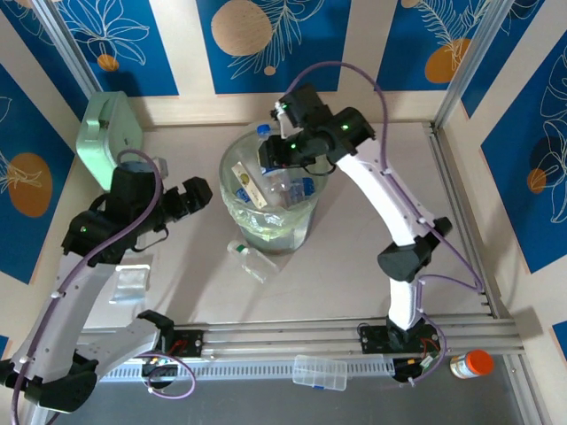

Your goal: Put the plastic bottles in the bin

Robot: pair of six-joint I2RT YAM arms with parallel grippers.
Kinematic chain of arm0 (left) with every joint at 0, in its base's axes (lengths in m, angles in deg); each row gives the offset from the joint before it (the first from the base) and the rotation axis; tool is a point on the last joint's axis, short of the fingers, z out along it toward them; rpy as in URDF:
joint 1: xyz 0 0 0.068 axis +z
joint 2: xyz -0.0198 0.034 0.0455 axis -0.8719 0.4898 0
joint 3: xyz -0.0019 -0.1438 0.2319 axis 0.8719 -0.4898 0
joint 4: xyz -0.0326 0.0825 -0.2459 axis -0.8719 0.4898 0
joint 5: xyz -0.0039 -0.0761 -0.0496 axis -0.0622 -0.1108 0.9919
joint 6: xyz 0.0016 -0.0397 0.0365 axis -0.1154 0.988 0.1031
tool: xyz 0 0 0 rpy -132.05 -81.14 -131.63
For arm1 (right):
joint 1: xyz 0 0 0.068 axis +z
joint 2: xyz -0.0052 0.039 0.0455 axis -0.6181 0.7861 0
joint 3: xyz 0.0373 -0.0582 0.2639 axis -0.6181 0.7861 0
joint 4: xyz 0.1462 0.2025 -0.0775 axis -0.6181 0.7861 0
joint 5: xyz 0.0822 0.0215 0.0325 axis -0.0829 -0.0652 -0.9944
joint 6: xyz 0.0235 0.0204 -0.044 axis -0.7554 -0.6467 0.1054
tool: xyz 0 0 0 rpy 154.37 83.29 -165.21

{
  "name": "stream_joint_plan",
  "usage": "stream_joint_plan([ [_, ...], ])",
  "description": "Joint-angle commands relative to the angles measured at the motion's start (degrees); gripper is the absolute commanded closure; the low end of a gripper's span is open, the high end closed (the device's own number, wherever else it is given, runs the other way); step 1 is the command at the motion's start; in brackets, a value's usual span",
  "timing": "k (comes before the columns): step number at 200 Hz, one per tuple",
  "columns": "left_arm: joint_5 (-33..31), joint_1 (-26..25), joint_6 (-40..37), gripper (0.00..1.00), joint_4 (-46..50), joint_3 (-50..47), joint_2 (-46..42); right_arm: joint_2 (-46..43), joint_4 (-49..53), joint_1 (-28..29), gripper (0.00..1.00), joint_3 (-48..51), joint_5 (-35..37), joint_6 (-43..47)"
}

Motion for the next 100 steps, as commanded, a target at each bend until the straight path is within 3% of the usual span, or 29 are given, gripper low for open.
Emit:
stream_joint_plan([
  [1, -1.12, 0.15, 3.47, 0.04, 5.39, -3.77, -1.09, 1.97, 6.57, 2.47, 0.56, -2.89, 5.43, 1.68],
  [59, -1.84, 0.43, 10.54, 0.03, 9.03, -11.22, -0.04, 2.08, 8.39, 4.78, 0.54, 4.61, 8.84, -1.07],
  [100, 2.85, 0.84, 14.78, 0.01, 3.15, -18.07, 2.23, 2.45, 9.74, 4.71, 0.43, -1.76, 6.98, -0.02],
])
